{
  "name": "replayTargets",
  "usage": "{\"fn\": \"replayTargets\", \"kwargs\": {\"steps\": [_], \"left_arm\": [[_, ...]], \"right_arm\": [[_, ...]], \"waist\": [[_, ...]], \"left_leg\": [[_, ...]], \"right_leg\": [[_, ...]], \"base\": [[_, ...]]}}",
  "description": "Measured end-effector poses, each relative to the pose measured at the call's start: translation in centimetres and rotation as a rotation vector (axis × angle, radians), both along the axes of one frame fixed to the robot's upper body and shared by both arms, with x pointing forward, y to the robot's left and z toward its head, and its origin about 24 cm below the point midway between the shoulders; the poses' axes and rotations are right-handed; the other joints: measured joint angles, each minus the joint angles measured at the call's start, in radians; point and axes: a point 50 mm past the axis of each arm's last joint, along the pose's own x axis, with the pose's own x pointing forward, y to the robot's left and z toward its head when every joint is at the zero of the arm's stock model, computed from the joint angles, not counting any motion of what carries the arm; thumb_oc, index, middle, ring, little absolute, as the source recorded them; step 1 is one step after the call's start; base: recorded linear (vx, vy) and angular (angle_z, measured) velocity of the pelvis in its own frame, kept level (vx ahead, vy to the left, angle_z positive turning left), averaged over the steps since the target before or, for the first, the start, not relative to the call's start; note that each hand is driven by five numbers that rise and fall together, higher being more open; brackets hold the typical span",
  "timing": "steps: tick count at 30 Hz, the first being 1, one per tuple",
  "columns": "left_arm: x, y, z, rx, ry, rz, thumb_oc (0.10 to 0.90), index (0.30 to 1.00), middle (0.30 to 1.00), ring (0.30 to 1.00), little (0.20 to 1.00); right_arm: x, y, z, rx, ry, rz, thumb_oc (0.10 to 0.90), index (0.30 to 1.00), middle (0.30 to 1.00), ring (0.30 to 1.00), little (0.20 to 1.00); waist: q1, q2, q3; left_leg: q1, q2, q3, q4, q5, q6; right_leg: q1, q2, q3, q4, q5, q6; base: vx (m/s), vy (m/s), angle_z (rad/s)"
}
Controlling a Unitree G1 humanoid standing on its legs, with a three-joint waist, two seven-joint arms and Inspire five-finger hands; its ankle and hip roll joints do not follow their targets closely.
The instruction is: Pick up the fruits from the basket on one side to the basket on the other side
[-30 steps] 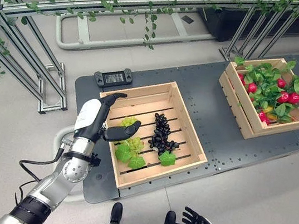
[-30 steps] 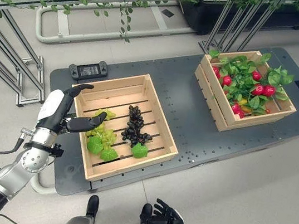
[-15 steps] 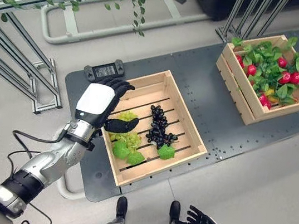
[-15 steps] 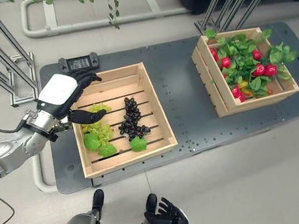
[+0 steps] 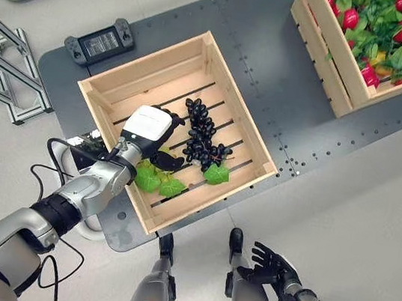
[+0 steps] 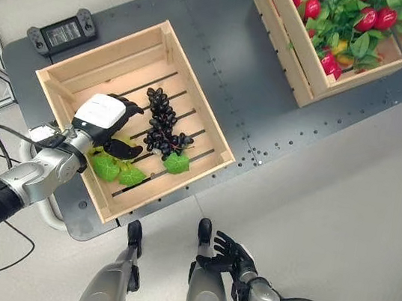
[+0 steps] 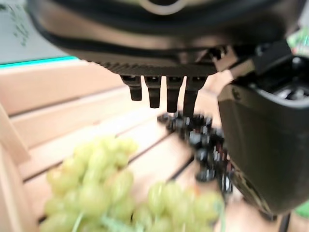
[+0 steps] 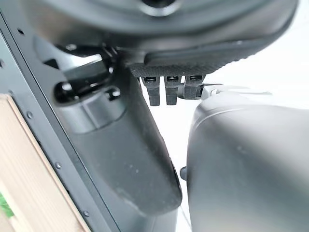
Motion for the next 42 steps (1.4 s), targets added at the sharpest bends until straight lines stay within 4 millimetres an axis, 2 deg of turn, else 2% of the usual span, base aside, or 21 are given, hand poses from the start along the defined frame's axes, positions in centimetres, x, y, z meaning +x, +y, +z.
{"fn": "replayTargets", "kwargs": {"steps": [5,10,14,23,35,42], "left_arm": [[0.7,0.0,1.0,0.038,0.07,0.053,0.8,0.9,0.9,0.9,0.9],[0.7,0.1,2.4,0.06,0.075,0.071,0.8,0.9,0.9,0.9,0.9],[0.8,0.0,2.6,0.092,0.108,0.083,0.8,0.9,0.9,0.9,0.9],[1.5,0.1,4.1,0.322,0.112,0.144,0.8,0.9,0.9,0.9,0.9],[2.2,-0.2,3.8,0.453,0.094,0.162,0.8,0.9,0.9,0.9,0.9],[2.5,-0.5,4.8,0.489,0.075,0.169,0.8,0.9,0.9,0.9,0.9]], "right_arm": [[0.6,-0.4,0.6,-0.013,-0.027,0.007,0.8,0.9,0.9,0.9,0.9],[0.9,-0.6,0.9,-0.02,-0.038,0.008,0.8,0.9,0.9,0.9,0.9],[1.0,-0.6,1.0,-0.018,-0.043,0.01,0.8,0.9,0.9,0.9,0.9],[2.1,-0.3,1.8,0.017,-0.085,-0.007,0.8,0.9,0.9,0.9,0.9],[2.0,0.0,1.4,0.003,-0.074,0.021,0.8,0.9,0.9,0.9,0.9],[2.1,0.1,1.5,0.005,-0.079,0.024,0.8,0.9,0.9,0.9,0.9]], "waist": [[0.003,0.011,0.01],[0.01,0.011,0.02],[0.026,0.011,0.021],[0.035,-0.004,0.035],[0.021,-0.005,0.035],[0.024,-0.005,0.035]], "left_leg": [[-0.017,0.0,-0.001,0.003,0.0,0.0],[-0.029,0.0,-0.011,0.008,0.0,0.0],[-0.036,0.0,-0.019,0.014,0.0,0.0],[-0.111,0.0,-0.027,0.077,0.0,-0.001],[-0.142,0.003,-0.03,0.109,0.006,-0.001],[-0.158,0.003,-0.032,0.109,0.006,-0.001]], "right_leg": [[-0.014,0.0,-0.002,0.001,0.0,0.0],[-0.016,0.0,-0.009,-0.001,0.0,0.0],[-0.016,0.0,-0.015,-0.002,0.0,0.0],[-0.086,-0.001,-0.029,0.062,-0.007,-0.008],[-0.124,-0.001,-0.026,0.105,-0.01,-0.005],[-0.137,-0.001,-0.028,0.105,-0.007,-0.009]], "base": [[-0.02,0.003,0.0],[-0.01,-0.024,0.05],[-0.02,-0.035,0.06],[-0.04,-0.024,0.02],[0.0,-0.008,0.0],[0.0,-0.001,0.01]]}}
